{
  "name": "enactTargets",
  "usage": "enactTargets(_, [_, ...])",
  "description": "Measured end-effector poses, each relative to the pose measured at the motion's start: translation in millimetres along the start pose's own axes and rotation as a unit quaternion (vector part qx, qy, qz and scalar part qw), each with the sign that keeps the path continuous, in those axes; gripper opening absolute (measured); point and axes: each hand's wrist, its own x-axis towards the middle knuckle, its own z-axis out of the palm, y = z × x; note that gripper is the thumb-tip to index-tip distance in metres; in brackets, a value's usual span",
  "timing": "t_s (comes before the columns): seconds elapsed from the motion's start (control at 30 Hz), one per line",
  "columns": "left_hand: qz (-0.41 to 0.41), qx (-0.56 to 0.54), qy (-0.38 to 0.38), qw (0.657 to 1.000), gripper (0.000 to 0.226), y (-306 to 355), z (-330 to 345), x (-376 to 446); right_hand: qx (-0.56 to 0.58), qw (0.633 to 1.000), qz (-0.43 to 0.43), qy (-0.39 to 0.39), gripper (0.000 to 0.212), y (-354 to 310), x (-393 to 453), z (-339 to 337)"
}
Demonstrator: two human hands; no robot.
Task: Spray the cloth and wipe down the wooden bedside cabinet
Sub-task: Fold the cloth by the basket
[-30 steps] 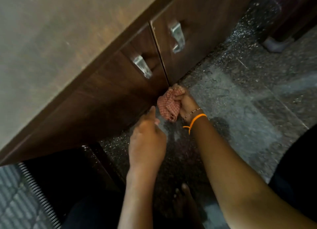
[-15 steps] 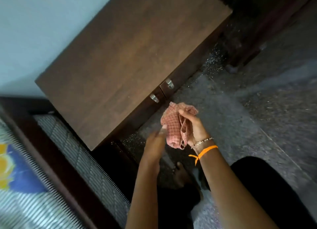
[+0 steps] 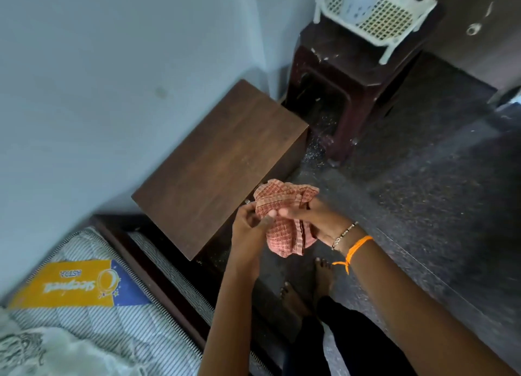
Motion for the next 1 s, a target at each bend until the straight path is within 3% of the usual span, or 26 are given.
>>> enactTargets(0.17, [0.022, 0.004, -0.023, 0.999, 0.031, 37, 3, -24, -0.049, 0.995, -0.030, 0.076, 0.043, -25, -34, 8])
enactTargets(0.3, [-0.005, 0.009, -0.006, 1.000, 0.035, 60, 5, -31, -0.054, 0.994, -0.059, 0.069, 0.026, -54, -57, -4])
enactTargets(0.4, [0.002, 0.067, 0.024, 0.998, 0.043, 68, 18, -38, -0.130, 0.975, -0.111, 0.139, 0.016, -78, -67, -2])
enactTargets(0.53, [-0.005, 0.001, -0.164, 0.986, 0.044, 64, 52, -49, -0.268, 0.937, -0.171, 0.147, 0.017, -100, -72, 4])
enactTargets(0.63, [-0.003, -0.132, -0.167, 0.977, 0.050, 60, 76, -39, -0.231, 0.957, -0.150, 0.094, 0.024, -115, -76, 6])
enactTargets(0.73, [-0.075, -0.250, -0.156, 0.953, 0.061, 61, 85, -16, -0.177, 0.967, -0.153, 0.100, 0.026, -137, -75, 2])
enactTargets(0.9, [-0.191, -0.290, -0.123, 0.930, 0.060, 68, 84, 37, -0.130, 0.970, -0.185, 0.091, 0.023, -192, -66, 6])
enactTargets(1.0, [-0.229, -0.327, -0.090, 0.913, 0.079, 78, 75, 68, -0.027, 0.979, -0.195, 0.051, 0.019, -230, -57, 20])
